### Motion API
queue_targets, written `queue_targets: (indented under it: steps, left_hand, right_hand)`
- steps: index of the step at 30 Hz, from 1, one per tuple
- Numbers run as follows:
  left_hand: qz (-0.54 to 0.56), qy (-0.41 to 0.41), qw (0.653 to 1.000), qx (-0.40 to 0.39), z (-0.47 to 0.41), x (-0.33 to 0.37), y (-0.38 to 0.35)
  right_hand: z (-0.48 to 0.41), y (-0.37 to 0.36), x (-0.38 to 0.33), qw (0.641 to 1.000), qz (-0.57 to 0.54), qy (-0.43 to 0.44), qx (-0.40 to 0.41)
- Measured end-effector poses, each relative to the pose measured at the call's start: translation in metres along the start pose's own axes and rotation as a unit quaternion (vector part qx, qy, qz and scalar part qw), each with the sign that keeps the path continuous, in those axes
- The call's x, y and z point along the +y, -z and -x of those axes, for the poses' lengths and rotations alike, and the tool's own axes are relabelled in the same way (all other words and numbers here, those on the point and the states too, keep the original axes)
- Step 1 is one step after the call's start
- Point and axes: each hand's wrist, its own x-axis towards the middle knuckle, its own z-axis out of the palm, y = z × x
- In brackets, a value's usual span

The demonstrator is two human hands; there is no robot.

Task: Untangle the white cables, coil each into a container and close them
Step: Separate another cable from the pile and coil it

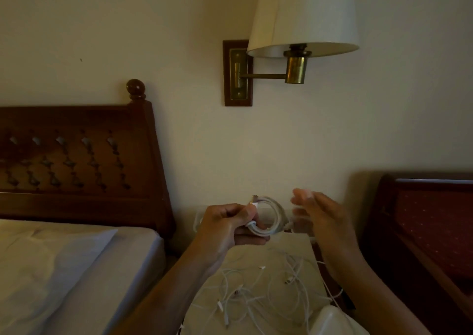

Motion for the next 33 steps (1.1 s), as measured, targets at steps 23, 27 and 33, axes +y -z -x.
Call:
queue_targets:
  steps: [23, 27, 33]
  left_hand:
    - [-0.022, -0.067, 0.997, 0.037, 0.0, -0.012, -0.008]
    - [-0.04, -0.074, 0.996, 0.032, -0.001, -0.017, -0.007]
    - [-0.069, -0.069, 0.993, -0.061, -0.002, -0.01, 0.003]
  right_hand:
    - [0.015, -0.014, 0.007, 0.97, -0.2, -0.114, -0.078]
    - [0.016, -0.017, 0.009, 0.995, -0.082, -0.04, -0.037]
    - [0.007, -0.012, 0.001, 0.996, 0.037, 0.041, -0.075]
